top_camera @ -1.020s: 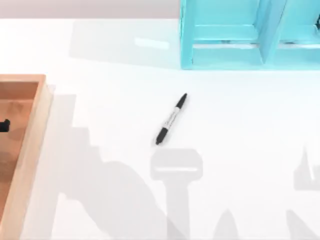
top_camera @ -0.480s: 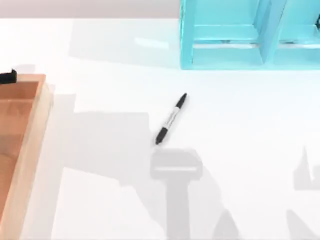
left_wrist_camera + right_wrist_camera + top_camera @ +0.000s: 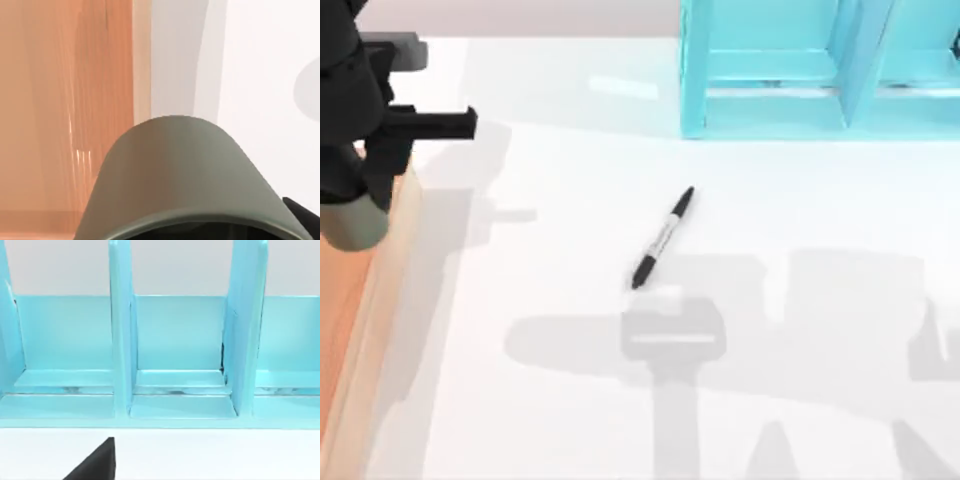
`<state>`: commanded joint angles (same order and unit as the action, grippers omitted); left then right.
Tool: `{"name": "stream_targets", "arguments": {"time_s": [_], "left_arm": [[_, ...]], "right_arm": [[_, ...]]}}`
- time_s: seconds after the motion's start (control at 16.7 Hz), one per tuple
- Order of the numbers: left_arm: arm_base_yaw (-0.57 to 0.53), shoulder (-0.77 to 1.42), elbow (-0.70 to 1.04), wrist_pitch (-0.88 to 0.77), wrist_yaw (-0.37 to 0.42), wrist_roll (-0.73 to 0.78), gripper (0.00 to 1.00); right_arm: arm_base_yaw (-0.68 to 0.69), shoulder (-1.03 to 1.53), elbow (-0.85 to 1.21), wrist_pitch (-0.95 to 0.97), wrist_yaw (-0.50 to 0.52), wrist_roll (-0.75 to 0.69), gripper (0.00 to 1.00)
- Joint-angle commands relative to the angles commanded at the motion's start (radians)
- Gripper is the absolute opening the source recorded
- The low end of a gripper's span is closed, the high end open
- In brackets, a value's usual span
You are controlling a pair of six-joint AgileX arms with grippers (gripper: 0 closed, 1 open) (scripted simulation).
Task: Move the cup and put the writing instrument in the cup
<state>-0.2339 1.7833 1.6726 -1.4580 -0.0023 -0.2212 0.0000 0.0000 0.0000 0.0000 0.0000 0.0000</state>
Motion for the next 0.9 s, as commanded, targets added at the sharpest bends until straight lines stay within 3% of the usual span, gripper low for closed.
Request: {"name": "stream_targets", "arguments": {"time_s": [0.48,0.9], "left_arm": [[-0.035,0.012,0.013,-0.009,0.004,-0.027,0.0],[-0.176,0.224,0.007,0.255,0.029,-0.163,0.0]], "right_arm": [[0.0,0.0,0.0,0.0,0.0,0.0,1.0],[0.0,0.0,0.0,0.0,0.0,0.0,1.0]]}}
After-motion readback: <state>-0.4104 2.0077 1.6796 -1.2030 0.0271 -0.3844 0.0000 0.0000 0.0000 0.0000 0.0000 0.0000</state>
